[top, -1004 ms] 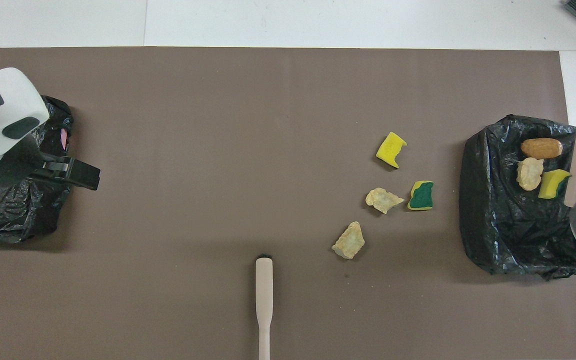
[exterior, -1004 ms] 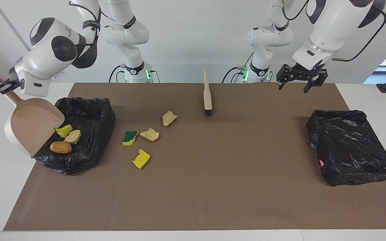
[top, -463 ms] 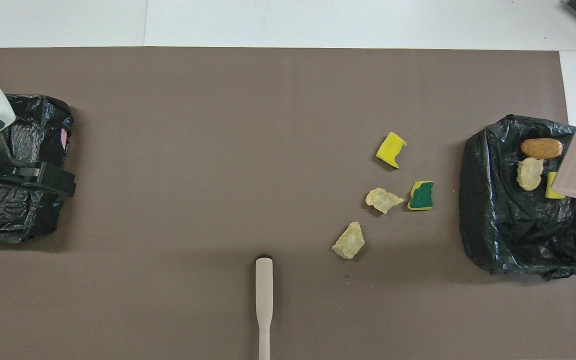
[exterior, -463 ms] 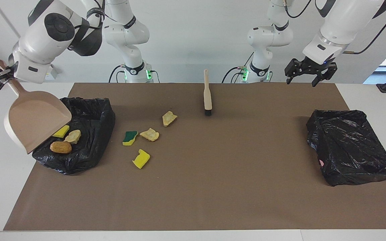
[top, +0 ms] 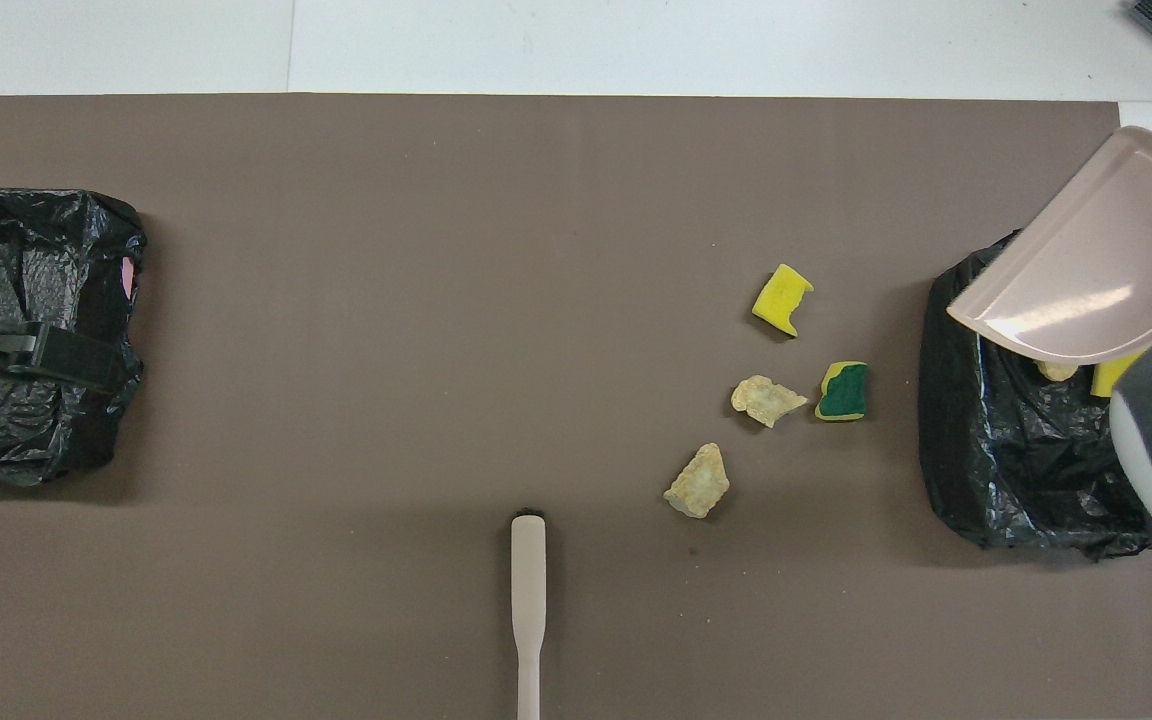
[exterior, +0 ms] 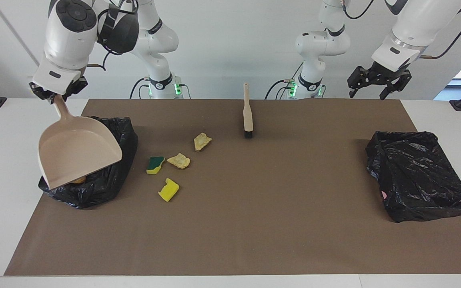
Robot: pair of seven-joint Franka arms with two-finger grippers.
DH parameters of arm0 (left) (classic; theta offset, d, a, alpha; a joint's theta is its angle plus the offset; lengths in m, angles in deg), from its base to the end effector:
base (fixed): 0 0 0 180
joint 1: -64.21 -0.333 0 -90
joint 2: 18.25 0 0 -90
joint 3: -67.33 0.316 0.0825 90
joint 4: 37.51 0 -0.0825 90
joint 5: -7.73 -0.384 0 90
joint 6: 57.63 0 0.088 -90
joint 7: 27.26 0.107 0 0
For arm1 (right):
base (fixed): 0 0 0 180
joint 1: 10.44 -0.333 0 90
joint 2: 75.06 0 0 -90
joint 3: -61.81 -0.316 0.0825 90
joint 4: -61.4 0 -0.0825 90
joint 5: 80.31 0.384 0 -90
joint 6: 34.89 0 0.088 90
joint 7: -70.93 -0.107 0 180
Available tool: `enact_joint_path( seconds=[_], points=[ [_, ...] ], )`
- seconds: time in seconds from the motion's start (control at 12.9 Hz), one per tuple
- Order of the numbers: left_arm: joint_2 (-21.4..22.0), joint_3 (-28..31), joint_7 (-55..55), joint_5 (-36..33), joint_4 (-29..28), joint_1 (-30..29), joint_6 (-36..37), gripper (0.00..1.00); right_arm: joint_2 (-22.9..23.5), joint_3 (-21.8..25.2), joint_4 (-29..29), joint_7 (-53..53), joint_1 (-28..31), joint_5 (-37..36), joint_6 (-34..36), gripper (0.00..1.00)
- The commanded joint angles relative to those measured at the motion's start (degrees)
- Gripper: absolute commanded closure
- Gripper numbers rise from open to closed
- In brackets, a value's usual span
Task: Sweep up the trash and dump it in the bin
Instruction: 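Tip the dustpan with the right gripper to dump the trash into the bag, then bring the dustpan back with the right gripper and set it on the table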
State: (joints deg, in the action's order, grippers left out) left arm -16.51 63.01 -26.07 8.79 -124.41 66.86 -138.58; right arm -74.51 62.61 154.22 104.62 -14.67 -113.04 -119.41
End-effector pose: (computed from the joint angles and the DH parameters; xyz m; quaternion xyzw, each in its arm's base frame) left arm 0.5242 -0.0670 0.6528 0.9967 -0.0722 -0.0371 0.0062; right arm 0.5480 -0.0294 0.6069 0.9085 0.2996 -0.1450 0.2527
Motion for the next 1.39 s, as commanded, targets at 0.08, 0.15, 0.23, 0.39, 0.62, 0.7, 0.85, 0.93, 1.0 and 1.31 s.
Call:
enact_joint_path(
  seconds=[0.08, 0.15, 0.23, 0.39, 0.62, 0.7, 0.85, 0.93, 1.0, 1.31],
  points=[
    [0.28, 0.19, 0.13, -0.97, 0.15, 0.16, 0.53, 0.00, 2.59, -1.68, -0.97, -17.11, -6.11, 8.11, 0.50, 1.00],
    [0.28, 0.19, 0.13, -0.97, 0.15, 0.25, 0.53, 0.00, 3.92, -1.68, -1.15, -20.39, -8.49, 9.17, 0.24, 1.00],
    [0.28, 0.19, 0.13, -0.97, 0.15, 0.16, 0.53, 0.00, 5.23, -1.68, -1.24, -23.12, -9.91, 11.79, -0.03, 1.00],
    [0.28, 0.19, 0.13, -0.97, 0.15, 0.16, 0.53, 0.00, 8.57, -1.77, -2.55, -31.37, -13.06, 14.89, -1.61, 1.00],
    [0.28, 0.19, 0.13, -0.97, 0.15, 0.16, 0.53, 0.00, 14.63, -1.86, -7.37, -46.73, -18.09, 21.52, -3.54, 1.00],
    [0.28, 0.19, 0.13, -0.97, 0.15, 0.16, 0.53, 0.00, 16.39, -1.95, -8.70, -50.62, -18.44, 24.27, -3.81, 1.00],
    [0.28, 0.19, 0.13, -0.97, 0.15, 0.16, 0.53, 0.00, 20.08, -2.04, -10.89, -60.18, -22.73, 25.00, -5.91, 1.00],
    [0.28, 0.19, 0.13, -0.97, 0.15, 0.16, 0.53, 0.00, 22.02, -2.04, -12.56, -64.15, -23.88, 26.74, -6.53, 1.00],
    [0.28, 0.19, 0.13, -0.97, 0.15, 0.16, 0.53, 0.00, 23.51, -2.04, -13.79, -67.50, -25.20, 29.80, -8.01, 1.00],
    [0.28, 0.19, 0.13, -0.97, 0.15, 0.16, 0.53, 0.00, 27.65, -2.04, -13.98, -76.74, -29.77, 36.85, -18.81, 1.00]
  ],
)
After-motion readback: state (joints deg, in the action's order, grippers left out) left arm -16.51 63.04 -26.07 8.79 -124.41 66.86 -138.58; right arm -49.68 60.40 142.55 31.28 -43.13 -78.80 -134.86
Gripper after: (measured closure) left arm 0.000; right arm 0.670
